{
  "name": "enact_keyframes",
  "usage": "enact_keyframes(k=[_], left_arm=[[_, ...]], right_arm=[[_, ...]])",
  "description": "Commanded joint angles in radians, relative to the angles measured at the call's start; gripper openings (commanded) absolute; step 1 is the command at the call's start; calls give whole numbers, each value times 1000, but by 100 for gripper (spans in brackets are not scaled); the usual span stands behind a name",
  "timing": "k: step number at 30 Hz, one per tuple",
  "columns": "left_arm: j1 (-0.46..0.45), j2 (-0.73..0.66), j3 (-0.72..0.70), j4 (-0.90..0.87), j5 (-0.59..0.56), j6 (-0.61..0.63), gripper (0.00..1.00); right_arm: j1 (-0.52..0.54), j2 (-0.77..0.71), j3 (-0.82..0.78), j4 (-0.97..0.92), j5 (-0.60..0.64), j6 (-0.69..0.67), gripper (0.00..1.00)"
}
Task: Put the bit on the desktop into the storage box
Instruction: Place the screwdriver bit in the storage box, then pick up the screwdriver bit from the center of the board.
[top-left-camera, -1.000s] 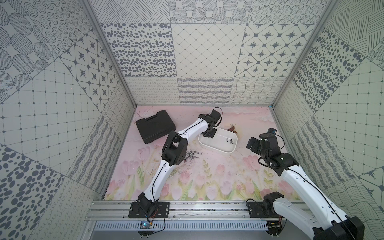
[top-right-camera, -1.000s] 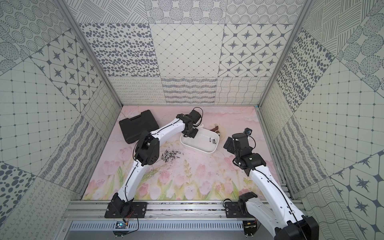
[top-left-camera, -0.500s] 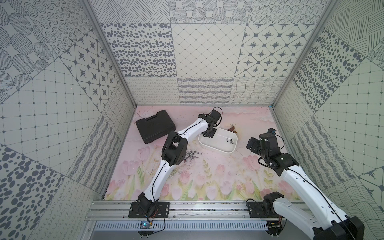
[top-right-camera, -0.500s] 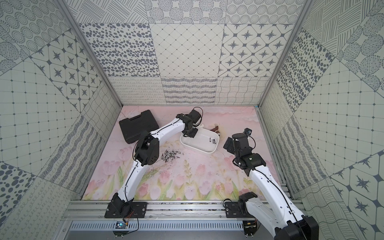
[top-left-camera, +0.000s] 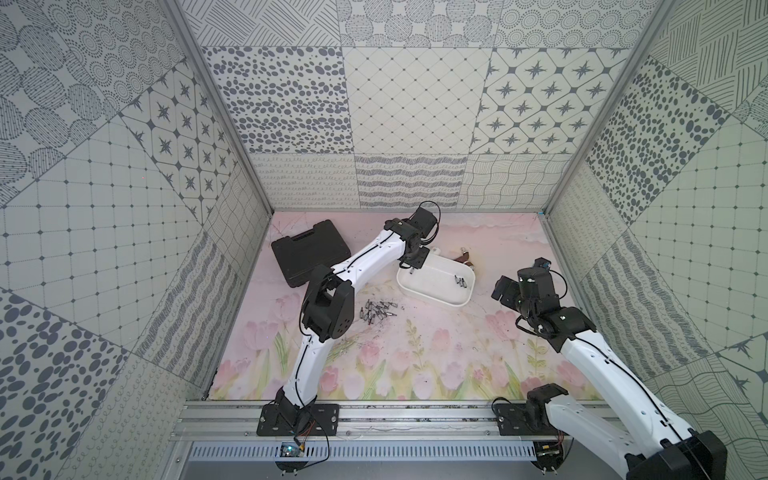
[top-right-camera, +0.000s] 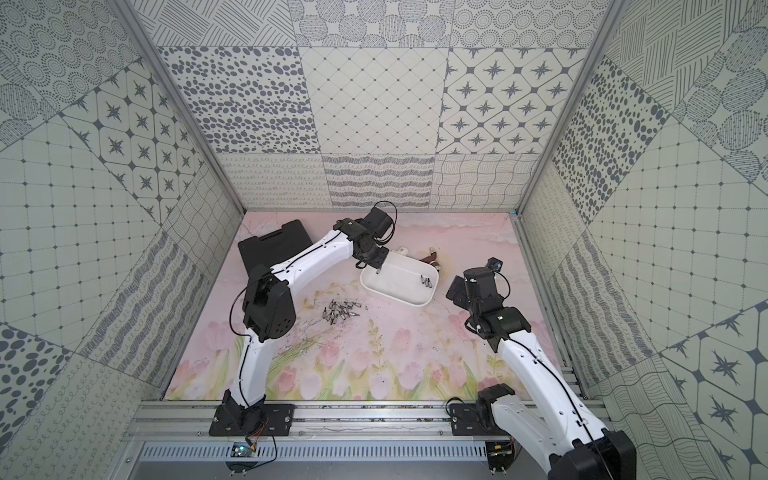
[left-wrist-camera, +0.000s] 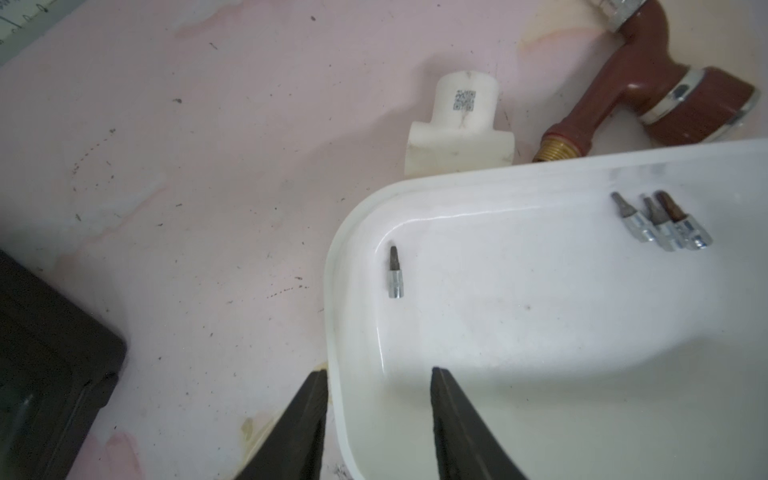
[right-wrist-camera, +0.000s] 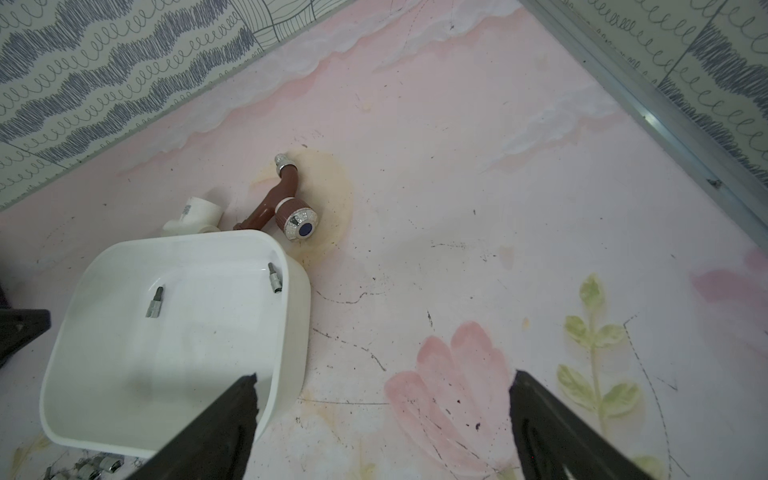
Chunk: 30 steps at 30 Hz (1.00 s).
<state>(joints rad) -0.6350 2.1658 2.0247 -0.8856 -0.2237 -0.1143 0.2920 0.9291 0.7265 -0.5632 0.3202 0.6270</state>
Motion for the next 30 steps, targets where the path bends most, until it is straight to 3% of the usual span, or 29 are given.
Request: enact_keyframes(k=[1, 10, 17, 23, 30], left_arm=[[-1, -153, -145, 53, -19, -29, 49], [25, -412, -458, 87, -29, -92, 57], [138, -561, -709, 142, 75, -179, 62], [211, -579, -824, 135, 105, -207, 74], [236, -542, -853, 116, 132, -207, 75]], right_arm=[[-4, 10, -8, 42, -15, 16, 97], [-5, 16, -14, 47, -18, 15, 97], [-7, 21, -12, 47, -12, -1, 97], [-10, 26, -10, 51, -10, -5, 97], [-11, 43, 3, 56, -25, -3, 97]])
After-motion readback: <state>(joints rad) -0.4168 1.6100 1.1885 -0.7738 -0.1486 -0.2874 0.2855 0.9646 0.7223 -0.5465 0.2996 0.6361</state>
